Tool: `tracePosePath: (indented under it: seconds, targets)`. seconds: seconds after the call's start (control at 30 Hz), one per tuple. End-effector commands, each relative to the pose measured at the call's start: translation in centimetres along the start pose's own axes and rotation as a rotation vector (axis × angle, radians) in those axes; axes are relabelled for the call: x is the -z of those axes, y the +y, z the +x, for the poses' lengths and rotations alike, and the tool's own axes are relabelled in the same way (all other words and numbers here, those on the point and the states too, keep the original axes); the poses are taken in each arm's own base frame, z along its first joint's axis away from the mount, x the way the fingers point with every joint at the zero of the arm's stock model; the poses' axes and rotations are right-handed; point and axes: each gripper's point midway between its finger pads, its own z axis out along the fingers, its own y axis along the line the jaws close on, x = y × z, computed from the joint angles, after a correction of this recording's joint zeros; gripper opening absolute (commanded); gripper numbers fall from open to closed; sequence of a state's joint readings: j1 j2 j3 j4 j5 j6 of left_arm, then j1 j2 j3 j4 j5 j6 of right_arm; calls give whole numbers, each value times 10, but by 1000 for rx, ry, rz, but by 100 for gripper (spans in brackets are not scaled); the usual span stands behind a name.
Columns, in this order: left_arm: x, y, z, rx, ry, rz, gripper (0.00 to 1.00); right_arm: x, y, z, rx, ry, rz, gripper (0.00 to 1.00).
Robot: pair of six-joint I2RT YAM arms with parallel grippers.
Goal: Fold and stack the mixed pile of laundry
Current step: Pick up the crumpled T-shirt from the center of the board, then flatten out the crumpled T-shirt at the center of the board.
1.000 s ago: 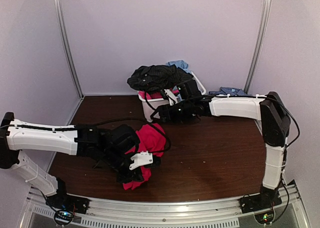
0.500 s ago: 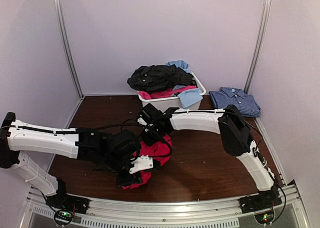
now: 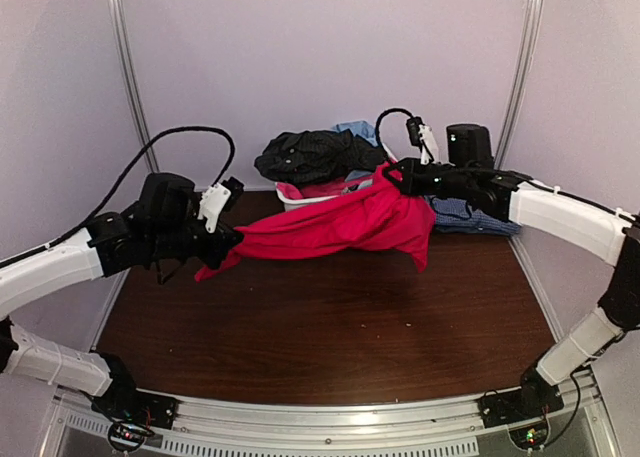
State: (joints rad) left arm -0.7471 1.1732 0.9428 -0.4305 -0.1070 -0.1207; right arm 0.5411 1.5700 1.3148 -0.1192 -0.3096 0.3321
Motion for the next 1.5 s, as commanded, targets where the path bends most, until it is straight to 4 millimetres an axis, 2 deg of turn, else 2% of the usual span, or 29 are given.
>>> tracePosePath:
  seconds: [0.0, 0.03, 0.07, 0.1, 0.13, 0.17, 0.2, 0.23, 0.27, 0.3, 0.33, 0.37, 0.43, 0.47, 0.6, 0.63, 0.7, 0.8, 0.93, 1.03, 1.13, 1.2, 1.27, 1.37, 1.47]
  targets:
    - [14, -22, -7, -9, -67, 135, 0, 49, 27, 1, -7, -125, -207, 0]
    - [12, -33, 1, -30, -42, 197, 0, 56, 29, 21, -30, -95, -239, 1]
    - [8, -38, 14, -46, 10, 222, 0, 60, 25, 53, -90, -32, -254, 9]
    - [4, -45, 27, -73, 65, 236, 3, 66, 26, 80, -140, 22, -285, 27]
    - [2, -50, 43, -108, 129, 238, 13, 73, 23, 103, -183, 53, -286, 49]
    - [1, -50, 57, -144, 189, 211, 29, 81, 18, 124, -221, 88, -268, 68]
    - [1, -44, 69, -174, 239, 145, 42, 90, 12, 141, -241, 108, -240, 86]
    - [3, -37, 75, -181, 262, 96, 55, 100, 4, 150, -245, 114, -193, 98]
    - [6, -35, 74, -163, 253, 80, 68, 109, -2, 152, -236, 104, -148, 100]
    - [9, -36, 68, -147, 221, 87, 84, 118, -8, 151, -222, 91, -102, 100]
    - [11, -37, 59, -126, 181, 92, 91, 124, -13, 147, -202, 79, -64, 100]
    - [12, -37, 50, -101, 143, 95, 93, 128, -17, 141, -178, 66, -24, 100]
    - [8, -36, 36, -56, 85, 104, 94, 127, -29, 134, -137, 77, 53, 95]
    - [1, -32, 33, -17, 84, 99, 94, 119, -39, 139, -124, 119, 101, 93]
    - [-39, -13, 39, 136, 172, 64, 88, 89, -59, 146, -82, 243, 190, 90]
    - [-52, -14, 45, 155, 205, 71, 87, 80, -61, 148, -74, 266, 184, 90]
    - [-65, -26, 49, 181, 236, 136, 85, 64, -57, 150, -50, 299, 136, 88]
    - [-68, -57, 45, 162, 214, 300, 79, 45, -34, 157, -42, 362, -4, 82]
    - [-61, -107, 40, -98, 158, 357, 77, 33, -21, 186, -58, 451, -80, 77]
    - [-75, -140, 37, -242, 157, 372, 74, 31, -32, 212, -94, 495, -59, 76]
    - [-101, -167, 26, -336, 155, 401, 64, 31, -48, 229, -173, 518, -27, 73]
    - [-121, -193, 21, -386, 154, 437, 56, 35, -55, 231, -221, 507, -16, 72]
    - [-134, -213, 12, -425, 124, 445, 54, 39, -58, 229, -256, 488, -11, 71]
    - [-147, -238, 1, -435, 77, 504, 52, 45, -65, 227, -292, 465, 9, 70]
    - [-154, -255, -7, -428, 38, 545, 51, 50, -78, 234, -325, 471, 51, 70]
